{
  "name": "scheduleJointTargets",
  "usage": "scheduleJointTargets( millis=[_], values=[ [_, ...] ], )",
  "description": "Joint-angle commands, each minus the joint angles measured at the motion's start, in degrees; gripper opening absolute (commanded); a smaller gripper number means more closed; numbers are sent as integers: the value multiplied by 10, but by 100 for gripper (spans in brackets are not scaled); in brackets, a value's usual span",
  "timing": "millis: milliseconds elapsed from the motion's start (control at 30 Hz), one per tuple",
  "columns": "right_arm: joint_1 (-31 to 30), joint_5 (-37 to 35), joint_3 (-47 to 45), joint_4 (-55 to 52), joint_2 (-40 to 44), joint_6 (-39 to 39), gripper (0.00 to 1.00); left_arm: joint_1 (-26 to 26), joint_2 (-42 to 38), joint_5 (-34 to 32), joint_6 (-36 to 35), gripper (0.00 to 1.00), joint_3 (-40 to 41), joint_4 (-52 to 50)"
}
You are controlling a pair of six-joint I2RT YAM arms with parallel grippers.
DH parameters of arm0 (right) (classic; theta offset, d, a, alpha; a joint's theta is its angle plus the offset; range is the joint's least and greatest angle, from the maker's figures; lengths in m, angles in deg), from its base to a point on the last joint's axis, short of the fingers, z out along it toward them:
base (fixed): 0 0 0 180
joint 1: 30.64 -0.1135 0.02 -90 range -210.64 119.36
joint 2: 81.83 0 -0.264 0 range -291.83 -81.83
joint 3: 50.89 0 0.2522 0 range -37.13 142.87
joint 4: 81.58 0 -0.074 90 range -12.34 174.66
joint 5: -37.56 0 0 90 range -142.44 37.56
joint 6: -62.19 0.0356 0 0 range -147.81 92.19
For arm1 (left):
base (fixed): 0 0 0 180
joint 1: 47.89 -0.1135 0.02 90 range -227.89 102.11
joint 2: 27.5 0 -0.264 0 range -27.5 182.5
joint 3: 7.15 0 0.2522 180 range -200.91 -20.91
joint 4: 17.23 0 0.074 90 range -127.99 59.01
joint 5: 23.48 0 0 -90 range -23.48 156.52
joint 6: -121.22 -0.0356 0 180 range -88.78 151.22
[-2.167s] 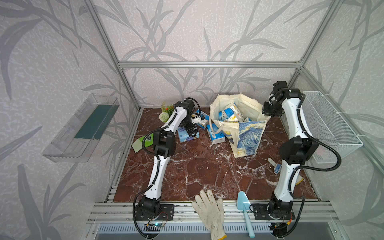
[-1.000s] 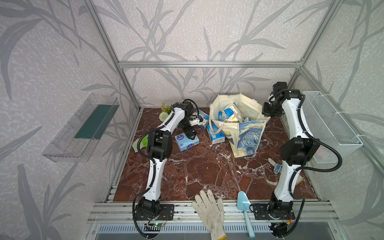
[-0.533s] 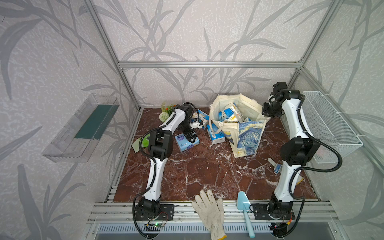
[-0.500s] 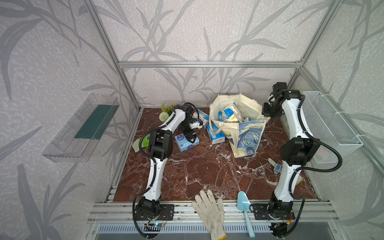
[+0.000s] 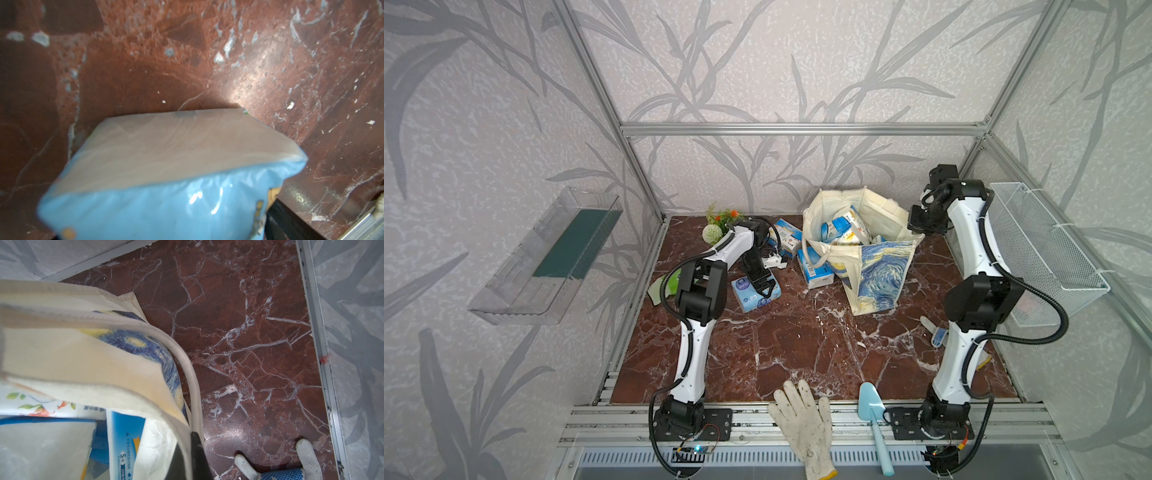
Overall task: Put tissues into the canvas bag
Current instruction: Pick up the pack of facial tissues from the center of the board.
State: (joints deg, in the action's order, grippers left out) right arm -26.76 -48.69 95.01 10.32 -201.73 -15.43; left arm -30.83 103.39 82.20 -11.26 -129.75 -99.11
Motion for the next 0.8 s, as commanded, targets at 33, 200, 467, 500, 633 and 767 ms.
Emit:
scheduleJointTargets(
  millis=[33, 200, 467, 500, 633, 767],
  values=[
    [3, 5, -4, -10, 24, -2, 4, 4, -27, -12, 1, 99, 31, 18],
    [2, 7, -4, -10, 25, -2, 4, 4, -41, -16, 15, 93, 49, 36],
    [3, 10, -1, -8, 24, 1, 4, 4, -57, -8, 21, 48, 49, 23],
    [3, 10, -1, -7, 24, 0, 4, 4, -60, -7, 23, 48, 46, 18],
    [2, 12, -1, -8, 22, 1, 4, 5, -70, -3, 27, 49, 23, -10],
    [2, 12, -4, -7, 21, 0, 4, 4, -80, -7, 41, 49, -25, -47]
  ],
)
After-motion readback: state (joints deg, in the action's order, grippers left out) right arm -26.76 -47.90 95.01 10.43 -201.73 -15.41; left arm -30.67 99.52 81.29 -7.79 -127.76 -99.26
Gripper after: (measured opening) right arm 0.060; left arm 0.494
